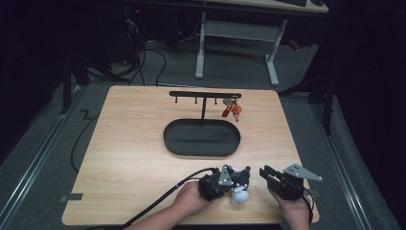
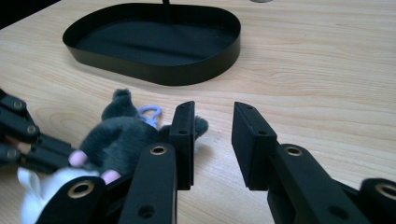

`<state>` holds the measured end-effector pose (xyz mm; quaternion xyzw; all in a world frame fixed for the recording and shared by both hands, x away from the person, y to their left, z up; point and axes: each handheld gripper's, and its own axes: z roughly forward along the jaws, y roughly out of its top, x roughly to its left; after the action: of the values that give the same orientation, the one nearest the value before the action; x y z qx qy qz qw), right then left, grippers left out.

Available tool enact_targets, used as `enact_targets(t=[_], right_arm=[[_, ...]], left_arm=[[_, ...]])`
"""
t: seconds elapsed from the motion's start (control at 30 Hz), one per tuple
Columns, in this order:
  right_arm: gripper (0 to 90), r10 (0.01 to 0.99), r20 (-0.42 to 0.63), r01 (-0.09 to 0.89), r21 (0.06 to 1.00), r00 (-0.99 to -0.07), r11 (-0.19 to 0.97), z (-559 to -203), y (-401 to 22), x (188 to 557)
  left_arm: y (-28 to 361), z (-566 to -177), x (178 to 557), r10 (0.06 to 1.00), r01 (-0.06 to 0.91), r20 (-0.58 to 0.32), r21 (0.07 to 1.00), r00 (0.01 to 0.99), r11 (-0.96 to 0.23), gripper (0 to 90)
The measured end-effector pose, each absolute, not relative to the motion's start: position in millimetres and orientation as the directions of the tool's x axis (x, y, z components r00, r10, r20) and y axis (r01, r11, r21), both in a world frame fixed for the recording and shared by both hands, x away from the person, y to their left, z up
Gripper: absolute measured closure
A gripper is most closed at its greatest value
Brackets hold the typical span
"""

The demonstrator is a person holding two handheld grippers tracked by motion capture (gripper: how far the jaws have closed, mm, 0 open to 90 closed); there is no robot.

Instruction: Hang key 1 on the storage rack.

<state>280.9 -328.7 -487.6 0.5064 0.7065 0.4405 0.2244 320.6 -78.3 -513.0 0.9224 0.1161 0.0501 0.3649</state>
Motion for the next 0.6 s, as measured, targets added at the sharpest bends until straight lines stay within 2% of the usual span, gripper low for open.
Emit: enact_targets(t=[0.2, 0.43, 0.47, 0.5, 0.53, 0.6], right_arm=[[69.3, 0.919, 0.146, 0.520, 0.851, -0.366, 0.072, -488.1, -332.4, 280.6], [67.9, 0.921, 0.151, 0.520, 0.852, -0.359, 0.063, -488.9, -334.4, 280.8], [67.4, 0.921, 0.153, 0.521, 0.851, -0.357, 0.061, -488.9, -334.4, 280.5], [66.9, 0.921, 0.151, 0.519, 0.852, -0.359, 0.063, -489.2, -334.7, 280.4], [66.9, 0.921, 0.151, 0.519, 0.852, -0.359, 0.063, -489.2, -334.7, 280.4], [66.7, 0.921, 0.152, 0.522, 0.851, -0.358, 0.063, -490.0, -334.9, 280.7]], left_arm=[[-94.0, -511.8, 310.9, 0.203, 0.138, 0.015, 0.685, 0.979, -0.715, 89.2], [-97.0, -514.0, 314.6, 0.218, 0.153, 0.006, 0.695, 0.976, -0.703, 85.1], [-93.1, -513.3, 314.4, 0.215, 0.152, 0.003, 0.700, 0.977, -0.698, 82.4], [-82.7, -512.3, 314.6, 0.212, 0.151, -0.006, 0.719, 0.977, -0.678, 73.3], [-82.7, -512.3, 314.6, 0.212, 0.151, -0.006, 0.719, 0.977, -0.678, 68.9], [-66.8, -510.6, 316.4, 0.228, 0.167, -0.016, 0.733, 0.973, -0.659, 65.5]])
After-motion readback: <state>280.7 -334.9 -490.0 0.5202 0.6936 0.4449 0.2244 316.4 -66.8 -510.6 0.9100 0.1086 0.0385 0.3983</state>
